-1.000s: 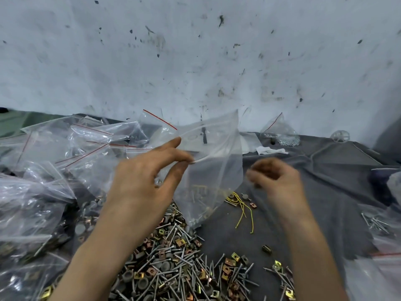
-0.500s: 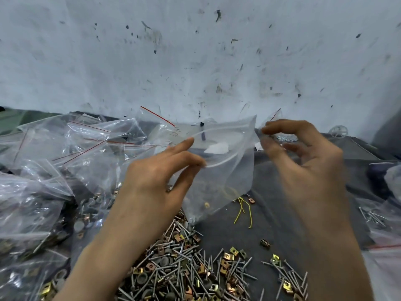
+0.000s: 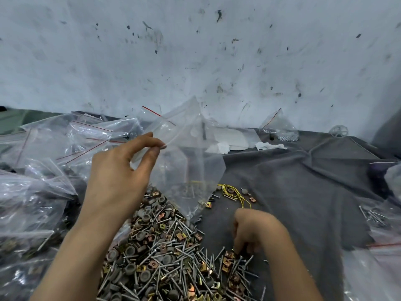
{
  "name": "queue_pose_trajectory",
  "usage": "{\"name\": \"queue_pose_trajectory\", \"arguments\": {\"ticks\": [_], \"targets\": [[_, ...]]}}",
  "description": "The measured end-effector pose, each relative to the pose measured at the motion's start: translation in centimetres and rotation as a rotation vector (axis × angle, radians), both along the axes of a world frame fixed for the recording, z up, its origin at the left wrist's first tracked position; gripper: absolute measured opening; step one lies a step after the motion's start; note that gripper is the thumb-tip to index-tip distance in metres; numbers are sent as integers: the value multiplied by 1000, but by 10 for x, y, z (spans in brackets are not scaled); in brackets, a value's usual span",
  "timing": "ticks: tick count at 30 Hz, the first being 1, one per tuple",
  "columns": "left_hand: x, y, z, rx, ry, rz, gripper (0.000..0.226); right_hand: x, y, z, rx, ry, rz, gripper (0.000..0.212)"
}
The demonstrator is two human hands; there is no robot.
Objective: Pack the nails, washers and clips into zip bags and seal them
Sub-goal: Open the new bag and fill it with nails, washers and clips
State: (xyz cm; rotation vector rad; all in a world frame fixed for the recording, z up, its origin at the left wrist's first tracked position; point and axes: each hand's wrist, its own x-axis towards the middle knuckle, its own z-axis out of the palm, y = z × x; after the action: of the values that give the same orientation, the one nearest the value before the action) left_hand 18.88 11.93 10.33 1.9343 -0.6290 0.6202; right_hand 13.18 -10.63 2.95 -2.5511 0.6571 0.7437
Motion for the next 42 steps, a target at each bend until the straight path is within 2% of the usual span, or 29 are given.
{"name": "queue_pose_trajectory", "arguments": {"ticks": [5, 7, 10, 12, 13, 16, 18, 20, 22, 25, 29, 31, 32, 35, 37, 39, 42], "targets": [[0, 0, 0, 6, 5, 16, 18, 7, 5, -5, -51, 23, 135, 29], [0, -1, 0, 10, 9, 9, 18, 9, 6, -8, -64, 11, 162, 37], [-2, -2, 0, 11, 4, -9, 19, 6, 4, -3, -5, -92, 152, 23], [-5, -4, 0, 4, -7, -41, 20, 2, 0, 11, 72, -316, 160, 13], [-7, -6, 1, 4, -16, -57, 20, -2, 0, 22, 141, -474, 154, 17], [-15, -13, 1, 40, -88, -111, 17, -18, 8, 57, 453, -1057, 99, 17], [-22, -18, 2, 85, -155, -176, 13, -31, 21, 76, 545, -1453, 65, 17], [-29, -22, 2, 111, -215, -250, 7, -39, 33, 87, 414, -1703, 61, 16], [-33, -26, 1, 139, -248, -305, 10, -42, 40, 90, 152, -1783, 76, 17], [-35, -29, 0, 168, -274, -324, 13, -40, 39, 89, -126, -1718, 89, 6], [-26, -22, 0, 90, -200, -243, 13, -46, 32, 94, -58, -1783, -20, 7], [-18, -16, 0, 60, -142, -159, 17, -49, 25, 94, -1, -1708, -91, 15], [-13, -13, 0, 38, -107, -134, 17, -48, 20, 92, 14, -1566, -112, 19], [-5, -6, -1, 22, -60, -91, 19, -37, 4, 73, -44, -829, 6, 18], [-3, -4, -1, 12, -58, -77, 22, -25, 0, 52, -54, -451, 89, 14], [-3, -4, -1, 4, -51, -77, 20, -16, -3, 33, 3, -219, 65, 15], [-3, -3, -1, -5, -31, -89, 16, -7, -3, 12, 89, -24, 9, 19]]}}
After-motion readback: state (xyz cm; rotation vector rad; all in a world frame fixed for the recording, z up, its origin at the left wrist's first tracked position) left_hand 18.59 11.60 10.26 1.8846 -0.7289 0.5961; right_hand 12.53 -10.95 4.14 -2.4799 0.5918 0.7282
